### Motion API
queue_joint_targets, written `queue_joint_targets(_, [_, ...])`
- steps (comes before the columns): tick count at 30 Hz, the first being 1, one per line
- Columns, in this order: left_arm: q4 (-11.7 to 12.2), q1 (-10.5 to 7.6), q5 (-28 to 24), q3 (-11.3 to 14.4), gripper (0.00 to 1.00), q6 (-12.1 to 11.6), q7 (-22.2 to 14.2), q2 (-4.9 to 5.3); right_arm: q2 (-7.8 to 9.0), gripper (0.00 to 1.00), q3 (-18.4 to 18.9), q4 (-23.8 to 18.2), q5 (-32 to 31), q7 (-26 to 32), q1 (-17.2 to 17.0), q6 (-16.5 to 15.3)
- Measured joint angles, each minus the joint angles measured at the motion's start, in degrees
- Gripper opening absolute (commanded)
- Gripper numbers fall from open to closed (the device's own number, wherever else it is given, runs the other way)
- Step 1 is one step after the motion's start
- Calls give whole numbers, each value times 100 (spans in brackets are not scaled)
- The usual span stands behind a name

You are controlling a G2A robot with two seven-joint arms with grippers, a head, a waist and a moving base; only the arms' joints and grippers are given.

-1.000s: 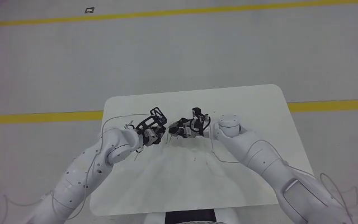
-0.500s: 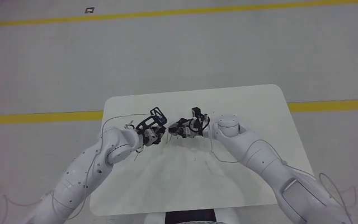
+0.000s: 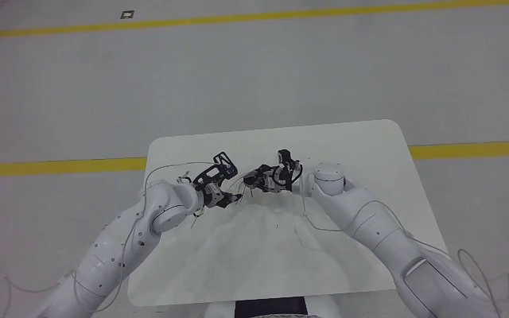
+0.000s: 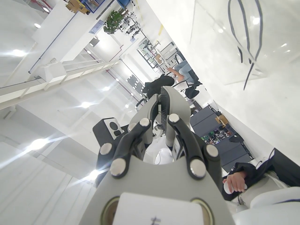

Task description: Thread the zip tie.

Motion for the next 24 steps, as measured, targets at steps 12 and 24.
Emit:
queue_joint_targets(12, [363, 142, -1447, -575, 100, -81, 122, 156, 190, 0, 460, -546, -688, -208, -425, -953])
queue_joint_targets(24, [1483, 186, -4117, -1068, 100, -75, 206, 106, 278, 0, 816, -897, -1118, -392, -821, -2025])
